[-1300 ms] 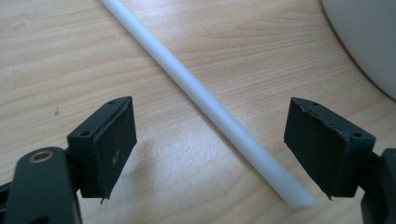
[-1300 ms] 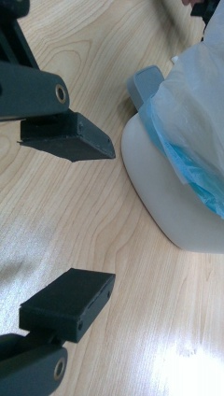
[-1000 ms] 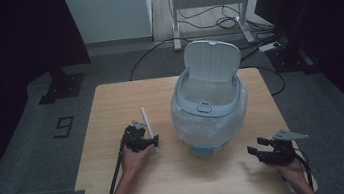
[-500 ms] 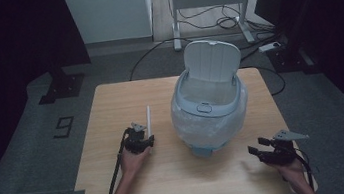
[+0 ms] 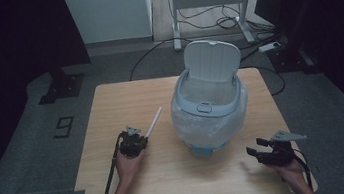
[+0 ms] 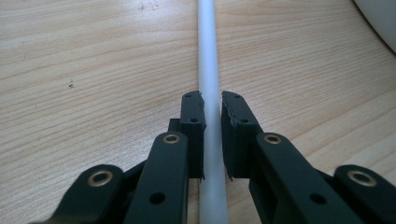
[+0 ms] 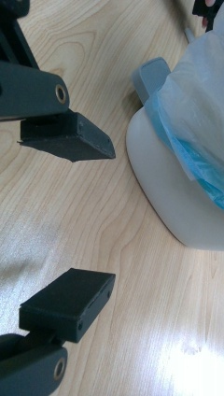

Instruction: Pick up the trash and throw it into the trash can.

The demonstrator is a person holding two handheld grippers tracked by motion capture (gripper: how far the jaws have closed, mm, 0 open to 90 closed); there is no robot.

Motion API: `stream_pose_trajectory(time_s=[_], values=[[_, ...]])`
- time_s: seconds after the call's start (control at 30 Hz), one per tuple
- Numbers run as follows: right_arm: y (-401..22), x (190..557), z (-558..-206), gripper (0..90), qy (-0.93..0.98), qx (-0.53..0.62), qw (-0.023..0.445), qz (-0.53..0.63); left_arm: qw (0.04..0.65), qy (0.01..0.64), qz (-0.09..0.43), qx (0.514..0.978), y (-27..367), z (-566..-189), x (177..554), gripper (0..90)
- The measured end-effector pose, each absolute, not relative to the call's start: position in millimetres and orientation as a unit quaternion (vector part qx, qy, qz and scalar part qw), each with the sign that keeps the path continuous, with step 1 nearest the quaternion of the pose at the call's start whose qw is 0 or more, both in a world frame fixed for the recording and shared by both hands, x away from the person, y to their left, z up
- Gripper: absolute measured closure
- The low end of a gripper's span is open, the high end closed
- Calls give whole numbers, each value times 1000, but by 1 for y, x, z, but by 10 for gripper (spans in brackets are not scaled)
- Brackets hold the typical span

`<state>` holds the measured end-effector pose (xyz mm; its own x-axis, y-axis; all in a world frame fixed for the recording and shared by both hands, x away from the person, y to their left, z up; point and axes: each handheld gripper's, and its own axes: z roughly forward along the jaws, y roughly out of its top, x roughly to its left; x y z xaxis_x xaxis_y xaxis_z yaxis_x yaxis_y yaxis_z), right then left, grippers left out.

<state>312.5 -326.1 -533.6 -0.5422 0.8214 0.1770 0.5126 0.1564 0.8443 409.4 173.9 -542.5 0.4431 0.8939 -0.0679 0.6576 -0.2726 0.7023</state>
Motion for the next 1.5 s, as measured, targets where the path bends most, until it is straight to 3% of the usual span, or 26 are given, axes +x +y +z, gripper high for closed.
stream_pose_trajectory(time_s=[0.63,1.5], values=[[-329,314,-535,340,738,454,159,473,466,490,156,720,214,-486,381,799],[-331,316,-541,340,743,462,160,458,529,437,171,708,214,-435,353,799]])
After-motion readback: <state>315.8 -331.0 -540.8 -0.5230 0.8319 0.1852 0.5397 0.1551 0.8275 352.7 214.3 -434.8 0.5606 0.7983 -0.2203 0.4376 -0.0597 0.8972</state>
